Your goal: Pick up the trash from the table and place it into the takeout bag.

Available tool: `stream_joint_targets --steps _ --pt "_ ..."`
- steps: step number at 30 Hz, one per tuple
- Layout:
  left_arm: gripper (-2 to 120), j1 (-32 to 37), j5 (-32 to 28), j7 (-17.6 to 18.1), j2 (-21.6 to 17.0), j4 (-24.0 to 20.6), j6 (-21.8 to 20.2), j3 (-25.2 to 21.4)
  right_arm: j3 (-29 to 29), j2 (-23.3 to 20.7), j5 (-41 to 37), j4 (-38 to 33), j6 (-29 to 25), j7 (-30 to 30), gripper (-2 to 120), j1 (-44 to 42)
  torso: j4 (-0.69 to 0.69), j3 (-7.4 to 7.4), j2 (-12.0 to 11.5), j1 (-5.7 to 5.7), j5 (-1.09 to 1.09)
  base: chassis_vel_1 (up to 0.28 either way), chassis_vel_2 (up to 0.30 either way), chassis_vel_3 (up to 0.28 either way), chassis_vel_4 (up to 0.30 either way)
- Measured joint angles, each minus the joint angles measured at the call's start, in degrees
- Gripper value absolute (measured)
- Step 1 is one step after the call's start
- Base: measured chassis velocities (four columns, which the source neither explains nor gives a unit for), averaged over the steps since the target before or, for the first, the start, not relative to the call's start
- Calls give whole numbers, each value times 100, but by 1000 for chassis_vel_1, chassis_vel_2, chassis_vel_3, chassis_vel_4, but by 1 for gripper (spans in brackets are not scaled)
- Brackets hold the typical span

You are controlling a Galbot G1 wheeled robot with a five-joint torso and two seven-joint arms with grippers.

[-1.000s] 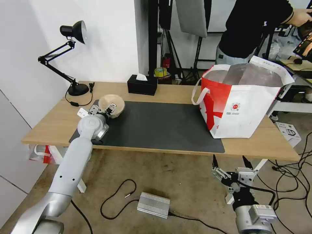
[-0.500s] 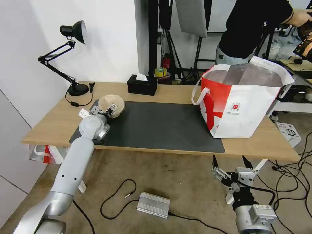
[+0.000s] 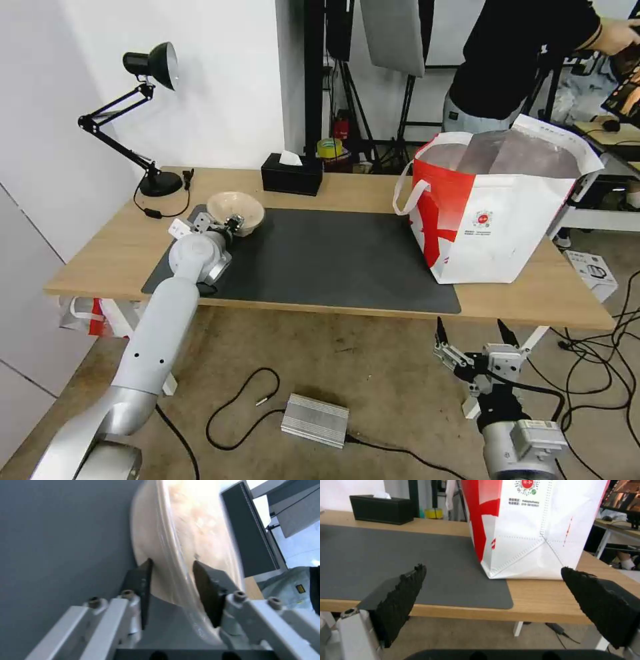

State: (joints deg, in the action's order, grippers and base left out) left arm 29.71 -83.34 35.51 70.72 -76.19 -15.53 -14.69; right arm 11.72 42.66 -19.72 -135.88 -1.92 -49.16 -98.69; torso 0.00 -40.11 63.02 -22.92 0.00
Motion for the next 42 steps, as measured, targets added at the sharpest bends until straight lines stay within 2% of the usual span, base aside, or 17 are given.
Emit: stream_joint_targets --steps 3,5,7,10,28,35,42 --pt "19 12 4 -10 -3 -11 1 -2 0 0 0 0 0 0 100 0 0 0 0 0 -1 0 0 0 0" --pt "15 17 4 -11 -9 -25 1 -3 0 0 0 0 0 0 100 0 0 0 0 0 -1 0 0 0 0" --pt "3 31 1 -16 -31 -57 1 -13 0 0 0 0 0 0 100 0 0 0 0 0 -1 0 0 0 0" --pt "0 46 -1 -16 -45 -64 1 -29 0 0 0 0 0 0 100 0 0 1 0 0 -1 0 0 0 0" --pt "0 264 -44 1 -248 -471 5 -130 0 0 0 0 0 0 100 0 0 1 0 0 0 0 0 0 0" --pt "0 393 6 -167 -306 -652 6 -166 0 0 0 0 0 0 100 0 0 0 0 0 -1 0 0 0 0" --pt "0 658 -11 -510 -617 -1308 13 -204 0 0 0 0 0 0 100 0 0 0 0 0 -1 0 0 0 0"
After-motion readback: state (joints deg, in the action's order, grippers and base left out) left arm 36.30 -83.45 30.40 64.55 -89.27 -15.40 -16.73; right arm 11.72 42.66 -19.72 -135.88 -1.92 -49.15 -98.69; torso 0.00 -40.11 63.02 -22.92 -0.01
